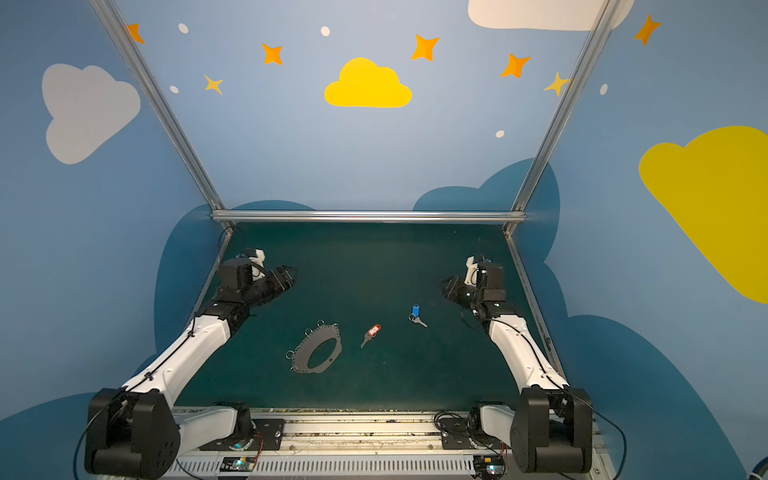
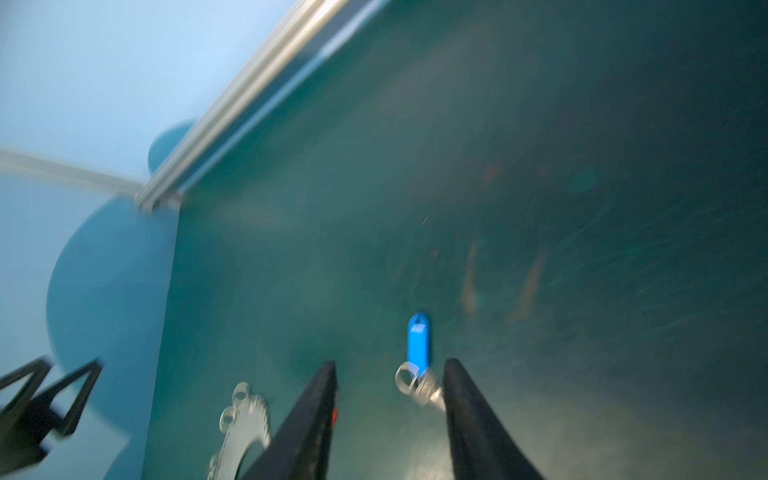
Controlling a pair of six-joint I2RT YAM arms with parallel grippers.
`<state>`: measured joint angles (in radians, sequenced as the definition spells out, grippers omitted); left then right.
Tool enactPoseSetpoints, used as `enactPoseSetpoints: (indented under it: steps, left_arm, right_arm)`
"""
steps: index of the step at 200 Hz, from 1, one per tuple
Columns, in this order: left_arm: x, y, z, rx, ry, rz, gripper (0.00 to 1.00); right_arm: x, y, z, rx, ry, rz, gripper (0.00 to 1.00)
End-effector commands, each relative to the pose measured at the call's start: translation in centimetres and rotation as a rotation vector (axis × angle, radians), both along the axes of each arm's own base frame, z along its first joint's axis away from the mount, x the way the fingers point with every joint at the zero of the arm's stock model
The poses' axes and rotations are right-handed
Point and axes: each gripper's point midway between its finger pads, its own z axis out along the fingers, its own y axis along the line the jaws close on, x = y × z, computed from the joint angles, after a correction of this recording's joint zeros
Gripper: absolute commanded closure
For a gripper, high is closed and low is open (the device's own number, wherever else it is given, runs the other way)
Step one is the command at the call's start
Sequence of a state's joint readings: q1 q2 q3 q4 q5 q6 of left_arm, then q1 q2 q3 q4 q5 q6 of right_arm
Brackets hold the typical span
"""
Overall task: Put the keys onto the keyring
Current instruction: 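Reach the right gripper to the red-tag key while the left arm moves toward the plate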
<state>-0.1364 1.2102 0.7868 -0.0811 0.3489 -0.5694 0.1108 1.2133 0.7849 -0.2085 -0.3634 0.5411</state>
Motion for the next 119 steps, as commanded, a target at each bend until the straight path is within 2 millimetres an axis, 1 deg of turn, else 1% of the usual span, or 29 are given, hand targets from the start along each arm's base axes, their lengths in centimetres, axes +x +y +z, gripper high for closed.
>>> enactPoseSetpoints:
  steps: [1, 12, 22, 38, 50, 83, 104, 119]
  left_arm:
    - [-4.0, -4.0, -2.1, 0.030, 0.110, -0.150, 0.36]
    - [-5.0, -5.5, -2.8, 0.042, 0.124, -0.188, 0.37]
    - [-5.8, -6.6, -3.5, 0.050, 0.133, -0.204, 0.37]
    - [-6.7, -8.0, -4.5, 0.069, 0.138, -0.226, 0.37]
    - [-7.0, -8.5, -5.2, 0.086, 0.150, -0.226, 0.36]
    - [-7.4, -9.4, -6.2, 0.124, 0.171, -0.256, 0.35]
    - [-7.5, -9.7, -6.9, 0.139, 0.205, -0.266, 0.34]
    - [-7.6, -9.9, -6.9, 0.137, 0.205, -0.269, 0.34]
  right_arm:
    - [-3.5, 3.0, -2.9, -0.016, 0.124, 0.115, 0.56]
    - [-4.1, 3.9, -4.2, -0.052, 0.157, 0.139, 0.53]
    - [-4.4, 4.3, -5.3, -0.097, 0.186, 0.150, 0.49]
    - [-4.6, 4.7, -6.7, -0.161, 0.228, 0.159, 0.49]
    - [-4.7, 5.3, -7.6, -0.200, 0.255, 0.170, 0.49]
    - [-4.5, 6.5, -8.8, -0.330, 0.266, 0.193, 0.50]
    - [-3.8, 6.8, -9.1, -0.431, 0.270, 0.193, 0.49]
    - [-3.5, 7.4, -9.2, -0.504, 0.265, 0.207, 0.48]
